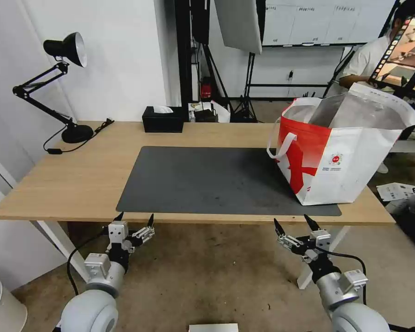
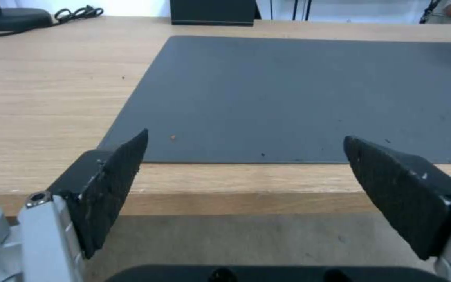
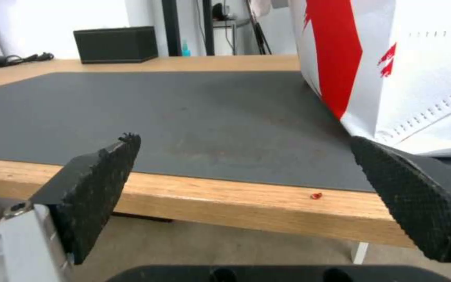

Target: Pick up the trash from the table and place it into the takeout bag.

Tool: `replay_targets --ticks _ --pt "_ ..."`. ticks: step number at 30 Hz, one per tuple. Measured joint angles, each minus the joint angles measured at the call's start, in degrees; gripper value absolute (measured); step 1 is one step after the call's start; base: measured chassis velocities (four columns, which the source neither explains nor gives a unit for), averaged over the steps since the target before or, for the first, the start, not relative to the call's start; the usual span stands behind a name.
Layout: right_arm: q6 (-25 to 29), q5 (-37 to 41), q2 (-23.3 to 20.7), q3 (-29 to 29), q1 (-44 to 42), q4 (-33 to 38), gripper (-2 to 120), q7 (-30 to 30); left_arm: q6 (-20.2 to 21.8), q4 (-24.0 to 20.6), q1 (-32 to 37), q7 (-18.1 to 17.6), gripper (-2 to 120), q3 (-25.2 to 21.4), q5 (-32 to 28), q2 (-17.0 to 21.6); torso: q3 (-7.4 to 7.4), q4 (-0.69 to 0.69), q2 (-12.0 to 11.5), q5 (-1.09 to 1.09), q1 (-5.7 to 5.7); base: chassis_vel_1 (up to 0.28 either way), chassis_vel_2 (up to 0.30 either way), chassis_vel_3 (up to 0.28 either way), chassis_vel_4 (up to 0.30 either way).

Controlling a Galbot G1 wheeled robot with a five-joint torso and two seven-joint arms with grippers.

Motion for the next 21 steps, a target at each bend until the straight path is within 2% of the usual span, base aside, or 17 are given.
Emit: replay_targets --ticks 21 --pt "0.0 0.0 0.0 0.0 0.0 0.0 100 0.0 0.07 0.0 -0.04 -0.06 100 0.04 -0.03 0.02 0.0 0.0 0.0 0.0 0.0 0.0 0.0 0.0 0.0"
